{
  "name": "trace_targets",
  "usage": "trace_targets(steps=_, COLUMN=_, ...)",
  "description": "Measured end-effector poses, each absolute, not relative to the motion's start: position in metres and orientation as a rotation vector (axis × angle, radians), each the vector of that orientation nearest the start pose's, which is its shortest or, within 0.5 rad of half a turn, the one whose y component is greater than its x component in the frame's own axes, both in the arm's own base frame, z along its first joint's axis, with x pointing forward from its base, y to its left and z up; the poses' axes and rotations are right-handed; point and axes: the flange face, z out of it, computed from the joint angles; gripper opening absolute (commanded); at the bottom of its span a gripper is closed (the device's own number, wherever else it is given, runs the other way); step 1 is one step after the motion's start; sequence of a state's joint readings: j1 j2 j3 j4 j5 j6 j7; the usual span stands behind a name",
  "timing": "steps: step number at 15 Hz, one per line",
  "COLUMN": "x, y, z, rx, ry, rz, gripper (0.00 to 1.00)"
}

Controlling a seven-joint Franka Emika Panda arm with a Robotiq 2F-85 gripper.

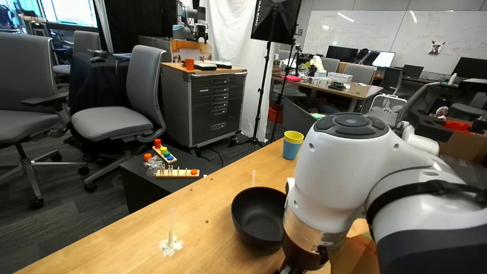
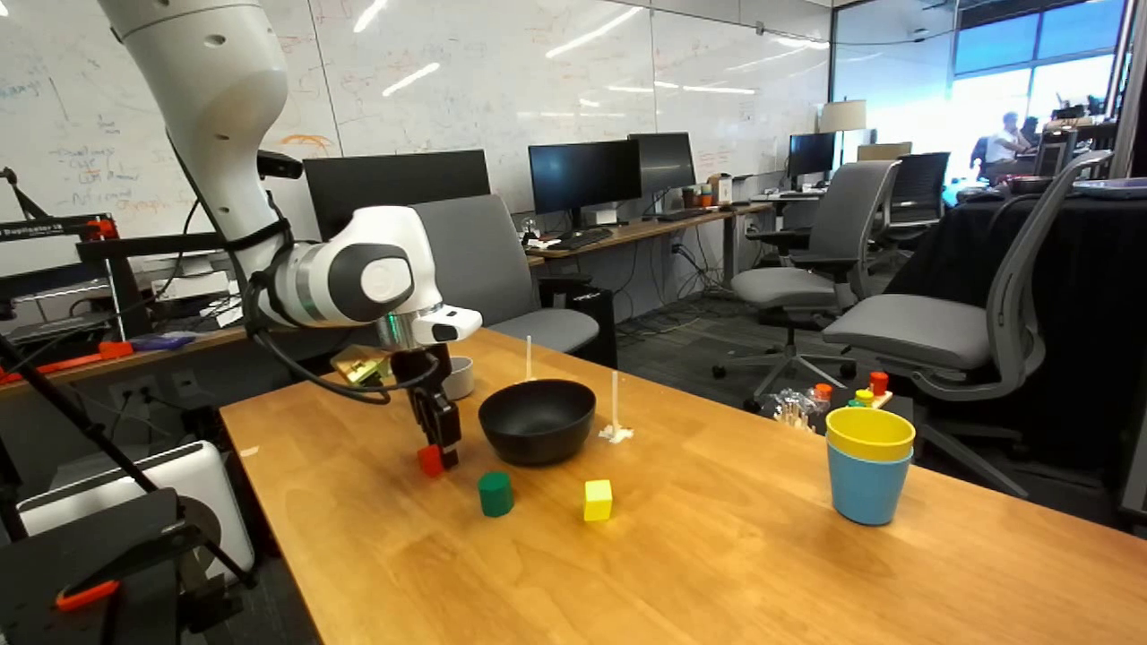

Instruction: Pick up all the block toys from the table and put them in the bowl

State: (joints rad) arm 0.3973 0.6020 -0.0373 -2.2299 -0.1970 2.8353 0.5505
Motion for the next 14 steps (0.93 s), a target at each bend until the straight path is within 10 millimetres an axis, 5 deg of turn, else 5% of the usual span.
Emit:
trace_targets(steps=5, x=0.4932, y=0.1935, z=0.0983, rx=-3.207, ry=-0.008, rz=-0.050, gripper=0.12)
trace_targets(steps=6, x=0.4932, y=0.1935, z=0.0983, rx=-3.207, ry=-0.013, rz=-0.050, gripper=0.62)
trace_targets(steps=8, x=0.4931, y=0.1935, z=0.0982, rx=-3.208, ry=-0.029, rz=-0.048, gripper=0.69)
trace_targets(steps=12, x=0.4901, y=0.1930, z=0.0963, rx=-3.212, ry=-0.065, rz=-0.032, gripper=0.99)
trace_targets(steps=14, x=0.4874, y=0.1920, z=0.0944, rx=-3.217, ry=-0.072, rz=-0.015, gripper=1.00)
